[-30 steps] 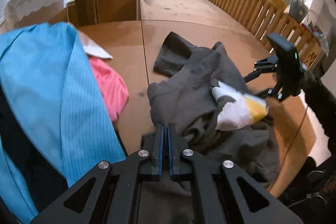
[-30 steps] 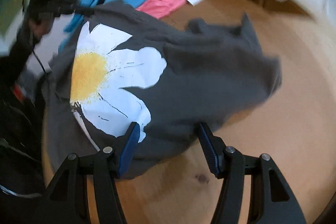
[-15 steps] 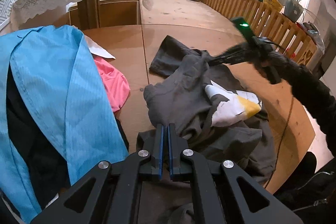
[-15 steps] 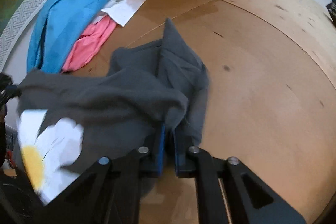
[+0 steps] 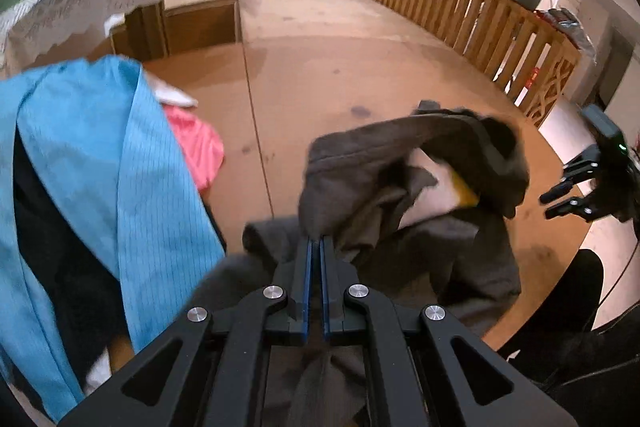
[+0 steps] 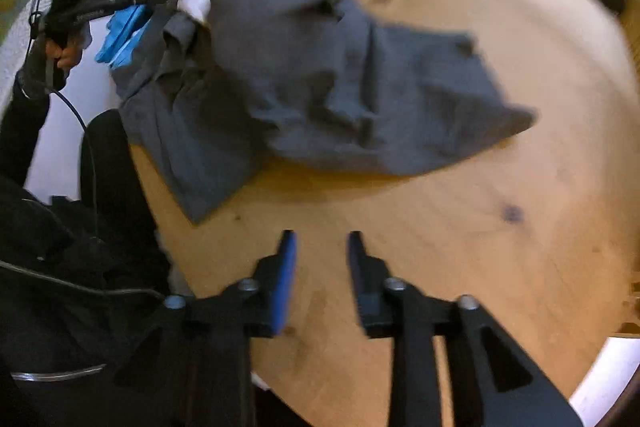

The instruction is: Fold clothes

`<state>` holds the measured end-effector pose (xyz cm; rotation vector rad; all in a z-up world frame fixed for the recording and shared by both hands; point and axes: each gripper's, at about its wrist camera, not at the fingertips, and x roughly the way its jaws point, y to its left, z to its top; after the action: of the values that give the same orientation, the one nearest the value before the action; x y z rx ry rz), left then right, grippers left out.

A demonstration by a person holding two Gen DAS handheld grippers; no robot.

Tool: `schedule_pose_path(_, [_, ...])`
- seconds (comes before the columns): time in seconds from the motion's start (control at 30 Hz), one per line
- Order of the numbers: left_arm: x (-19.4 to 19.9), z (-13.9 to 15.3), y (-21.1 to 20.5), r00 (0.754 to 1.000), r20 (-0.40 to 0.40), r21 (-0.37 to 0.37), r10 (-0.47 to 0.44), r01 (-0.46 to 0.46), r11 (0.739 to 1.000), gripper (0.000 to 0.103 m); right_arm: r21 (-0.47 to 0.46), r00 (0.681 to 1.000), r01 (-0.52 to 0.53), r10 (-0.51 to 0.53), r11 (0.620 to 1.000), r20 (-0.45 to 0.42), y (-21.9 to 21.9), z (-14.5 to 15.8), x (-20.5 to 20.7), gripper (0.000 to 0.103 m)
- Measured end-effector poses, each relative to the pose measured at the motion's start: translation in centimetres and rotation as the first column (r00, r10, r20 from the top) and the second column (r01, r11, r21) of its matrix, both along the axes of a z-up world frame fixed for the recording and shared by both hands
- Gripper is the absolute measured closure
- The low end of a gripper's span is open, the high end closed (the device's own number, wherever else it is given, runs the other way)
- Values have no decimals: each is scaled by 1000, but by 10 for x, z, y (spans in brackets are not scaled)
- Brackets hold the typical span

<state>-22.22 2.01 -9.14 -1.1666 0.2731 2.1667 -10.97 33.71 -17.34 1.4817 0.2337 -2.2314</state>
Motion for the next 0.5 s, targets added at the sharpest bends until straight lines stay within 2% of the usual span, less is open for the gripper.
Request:
schedule_pose_path(0.07, [2,-4,1,1000,8,-7,4,-4,1000,100,31,995,35,-32,999,-97,2,11,10,48])
schedule_pose_path(0.13, [2,-6,2,1000,10,-13,7,-6,1000,100,42,980,9,-1,999,-200,-6,21,11,44])
schedule_pose_path(0.2, [2,-6,4,1000,1,-20,7,-7,1000,100,56,964,-95,106,994,-242,-28,19,6,43])
schedule_pose_path(0.27, [0,-6,4,1000,5,-20,15,-15,1000,100,83,955,-150,166,985,-245,-45,12,-1,43])
schedule_pose_path(0.37, [-3,-7,3,1000,13,-19,22,-22,1000,100,76,935,-239,250,968,-251,-75,-4,-7,43])
schedule_pose_path(0.5, [-5,-9,3,1000,11,-30,19,-19,999,100,117,912,-286,308,951,-271,-95,-19,-26,44])
